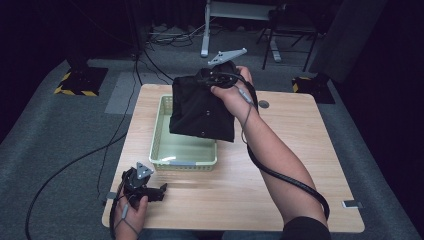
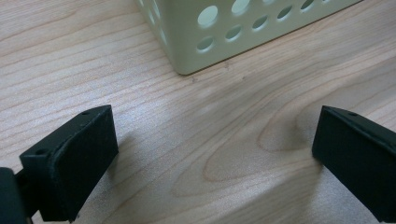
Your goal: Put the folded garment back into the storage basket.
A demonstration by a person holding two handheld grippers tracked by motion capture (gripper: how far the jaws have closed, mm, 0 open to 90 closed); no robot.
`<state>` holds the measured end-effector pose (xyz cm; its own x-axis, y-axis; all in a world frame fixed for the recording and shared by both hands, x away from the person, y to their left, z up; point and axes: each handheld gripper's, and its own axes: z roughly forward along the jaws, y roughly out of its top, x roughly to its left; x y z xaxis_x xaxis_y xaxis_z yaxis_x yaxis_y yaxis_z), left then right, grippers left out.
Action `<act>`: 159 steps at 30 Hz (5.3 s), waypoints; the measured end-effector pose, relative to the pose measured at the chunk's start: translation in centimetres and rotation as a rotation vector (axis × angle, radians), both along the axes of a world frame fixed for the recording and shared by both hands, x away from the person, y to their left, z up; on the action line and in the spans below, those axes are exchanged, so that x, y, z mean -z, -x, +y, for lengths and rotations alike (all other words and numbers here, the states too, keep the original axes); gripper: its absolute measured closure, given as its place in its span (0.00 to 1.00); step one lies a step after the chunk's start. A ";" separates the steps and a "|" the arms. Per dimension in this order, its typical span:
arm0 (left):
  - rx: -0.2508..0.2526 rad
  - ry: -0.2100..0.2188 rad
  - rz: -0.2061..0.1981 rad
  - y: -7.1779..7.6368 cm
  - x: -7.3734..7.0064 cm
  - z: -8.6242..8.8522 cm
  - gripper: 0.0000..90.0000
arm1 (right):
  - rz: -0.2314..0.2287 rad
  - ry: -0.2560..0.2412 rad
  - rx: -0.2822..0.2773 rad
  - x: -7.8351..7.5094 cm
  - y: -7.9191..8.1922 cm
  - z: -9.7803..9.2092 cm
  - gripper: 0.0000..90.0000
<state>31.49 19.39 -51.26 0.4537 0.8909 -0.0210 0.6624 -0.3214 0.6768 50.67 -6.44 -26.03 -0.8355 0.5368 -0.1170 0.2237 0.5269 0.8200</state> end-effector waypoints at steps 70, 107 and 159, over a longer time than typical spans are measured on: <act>0.005 0.000 0.002 0.0 0.0 0.0 0.00 | 0.169 -0.028 0.034 7.5 -2.3 5.7 0.41; 0.004 0.001 0.000 0.0 0.0 0.0 0.00 | 0.051 -0.066 0.039 2.5 1.9 -3.3 0.34; 0.005 0.000 0.001 0.0 0.0 0.0 0.00 | 0.029 -0.077 0.110 2.1 4.6 -12.8 0.30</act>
